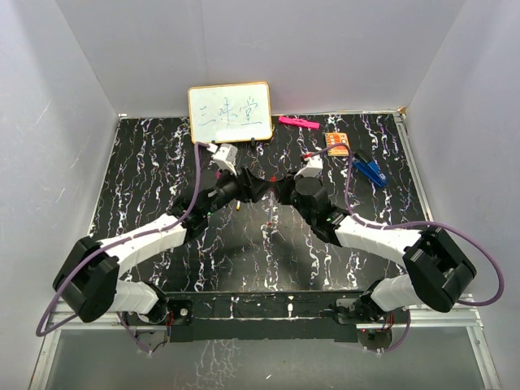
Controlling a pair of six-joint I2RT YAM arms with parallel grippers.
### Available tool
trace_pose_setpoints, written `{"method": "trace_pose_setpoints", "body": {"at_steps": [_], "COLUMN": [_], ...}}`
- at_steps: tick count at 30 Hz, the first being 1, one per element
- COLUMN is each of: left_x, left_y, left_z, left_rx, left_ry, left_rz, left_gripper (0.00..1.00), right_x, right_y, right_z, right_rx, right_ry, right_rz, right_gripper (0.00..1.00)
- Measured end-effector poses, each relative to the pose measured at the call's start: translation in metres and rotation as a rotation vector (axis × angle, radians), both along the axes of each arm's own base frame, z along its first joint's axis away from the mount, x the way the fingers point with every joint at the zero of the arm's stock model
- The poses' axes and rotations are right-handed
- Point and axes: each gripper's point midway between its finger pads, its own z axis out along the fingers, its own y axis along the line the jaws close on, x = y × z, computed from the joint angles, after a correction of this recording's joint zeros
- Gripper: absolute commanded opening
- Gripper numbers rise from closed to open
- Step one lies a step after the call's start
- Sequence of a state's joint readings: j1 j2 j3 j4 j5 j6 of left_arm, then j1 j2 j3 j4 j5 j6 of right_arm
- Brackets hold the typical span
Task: Insert the pens into the pen caps
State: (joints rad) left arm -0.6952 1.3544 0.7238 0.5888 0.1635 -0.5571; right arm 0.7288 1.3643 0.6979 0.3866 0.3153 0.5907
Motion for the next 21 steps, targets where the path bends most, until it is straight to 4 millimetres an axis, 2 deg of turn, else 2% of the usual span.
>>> {"method": "trace_pose_setpoints", "body": {"at_steps": [2, 4, 10, 13, 16, 21], "left_x": [0.001, 0.002, 0.002, -0.003, -0.013, -0.038], "left_y": [0.003, 0.004, 0.004, 0.002, 0.002, 0.009], "left_z": [0.023, 0.035, 0.027, 0.016, -0.004, -0.05], "left_rx": [-0.042, -0.059, -0.032, -0.004, 0.029, 0.082], "left_ry": [-0.057, -0.09, -0.086, -0.077, -0.049, 0.04], "left_rz": [0.012, 0.019, 0.01, -0.023, -0.072, -0.136], "left_gripper": [0.59, 0.61, 0.61, 0.59, 0.58, 0.58], "right_x": [-0.003, -0.005, -0.006, -0.006, -0.005, -0.002], "right_y": [-0.001, -0.002, -0.005, -0.007, -0.009, -0.013], "right_z": [-0.011, -0.018, -0.023, -0.025, -0.023, -0.002], "right_rx": [-0.027, -0.041, -0.053, -0.059, -0.067, -0.041], "right_ry": [0.034, 0.054, 0.074, 0.082, 0.089, 0.056], "right_rz": [0.002, 0.003, -0.003, -0.01, -0.018, -0.036], "right_gripper": [0.0, 0.0, 0.0, 0.0, 0.0, 0.0]}}
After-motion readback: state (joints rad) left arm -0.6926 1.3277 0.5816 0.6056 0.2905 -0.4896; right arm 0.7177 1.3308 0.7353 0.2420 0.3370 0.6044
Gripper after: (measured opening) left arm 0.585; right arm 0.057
